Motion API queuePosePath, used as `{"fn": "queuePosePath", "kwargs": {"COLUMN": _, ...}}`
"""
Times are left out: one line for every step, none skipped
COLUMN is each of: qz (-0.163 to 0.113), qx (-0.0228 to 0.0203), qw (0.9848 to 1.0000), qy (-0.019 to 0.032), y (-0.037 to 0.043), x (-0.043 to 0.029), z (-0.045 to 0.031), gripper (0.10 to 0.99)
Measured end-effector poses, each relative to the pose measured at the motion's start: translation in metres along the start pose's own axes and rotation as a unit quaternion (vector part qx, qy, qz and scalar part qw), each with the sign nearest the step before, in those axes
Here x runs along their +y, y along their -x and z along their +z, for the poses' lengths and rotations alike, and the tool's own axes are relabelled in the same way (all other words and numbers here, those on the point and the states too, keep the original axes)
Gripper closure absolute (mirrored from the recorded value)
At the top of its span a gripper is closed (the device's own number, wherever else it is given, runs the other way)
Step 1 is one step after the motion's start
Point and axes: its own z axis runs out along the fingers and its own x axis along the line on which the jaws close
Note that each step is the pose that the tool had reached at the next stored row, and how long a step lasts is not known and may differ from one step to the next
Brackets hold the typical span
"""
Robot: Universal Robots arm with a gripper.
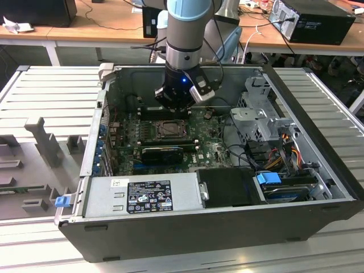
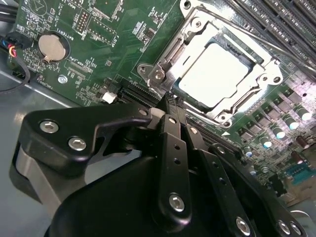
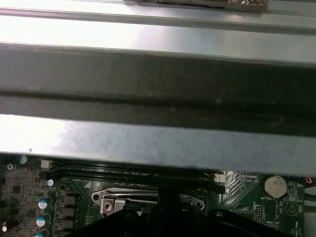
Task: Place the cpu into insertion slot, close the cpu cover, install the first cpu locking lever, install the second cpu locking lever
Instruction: 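Install the first cpu locking lever, then install the second cpu locking lever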
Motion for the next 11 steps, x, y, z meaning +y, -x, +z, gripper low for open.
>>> {"fn": "queuePosePath", "kwargs": {"qz": 0.0, "qx": 0.0, "qw": 1.0, "qy": 0.0, "y": 0.0, "x": -0.0005, "z": -0.0001, "gripper": 0.98}}
{"fn": "queuePosePath", "kwargs": {"qz": 0.0, "qx": 0.0, "qw": 1.0, "qy": 0.0, "y": -0.0001, "x": -0.001, "z": -0.0001, "gripper": 0.98}}
{"fn": "queuePosePath", "kwargs": {"qz": 0.0, "qx": 0.0, "qw": 1.0, "qy": 0.0, "y": -0.0001, "x": -0.0019, "z": -0.0002, "gripper": 0.98}}
{"fn": "queuePosePath", "kwargs": {"qz": 0.0, "qx": 0.0, "qw": 1.0, "qy": 0.0, "y": -0.0002, "x": -0.0028, "z": -0.0002, "gripper": 0.98}}
{"fn": "queuePosePath", "kwargs": {"qz": 0.0, "qx": 0.0, "qw": 1.0, "qy": 0.0, "y": -0.0002, "x": -0.0034, "z": -0.0003, "gripper": 0.98}}
{"fn": "queuePosePath", "kwargs": {"qz": 0.0, "qx": 0.0001, "qw": 1.0, "qy": -0.0001, "y": -0.0003, "x": -0.0039, "z": -0.0017, "gripper": 0.98}}
{"fn": "queuePosePath", "kwargs": {"qz": 0.0, "qx": 0.0, "qw": 1.0, "qy": 0.0, "y": -0.0003, "x": -0.0035, "z": -0.0063, "gripper": 0.98}}
{"fn": "queuePosePath", "kwargs": {"qz": 0.0, "qx": 0.0, "qw": 1.0, "qy": 0.0, "y": -0.0003, "x": -0.003, "z": -0.0119, "gripper": 0.98}}
{"fn": "queuePosePath", "kwargs": {"qz": 0.0, "qx": 0.0, "qw": 1.0, "qy": 0.0, "y": -0.0004, "x": -0.0025, "z": -0.0181, "gripper": 0.98}}
{"fn": "queuePosePath", "kwargs": {"qz": 0.0, "qx": 0.0, "qw": 1.0, "qy": 0.0, "y": -0.0004, "x": -0.003, "z": -0.0211, "gripper": 0.98}}
{"fn": "queuePosePath", "kwargs": {"qz": 0.0, "qx": -0.0001, "qw": 1.0, "qy": 0.0002, "y": -0.0005, "x": -0.0047, "z": -0.0212, "gripper": 0.98}}
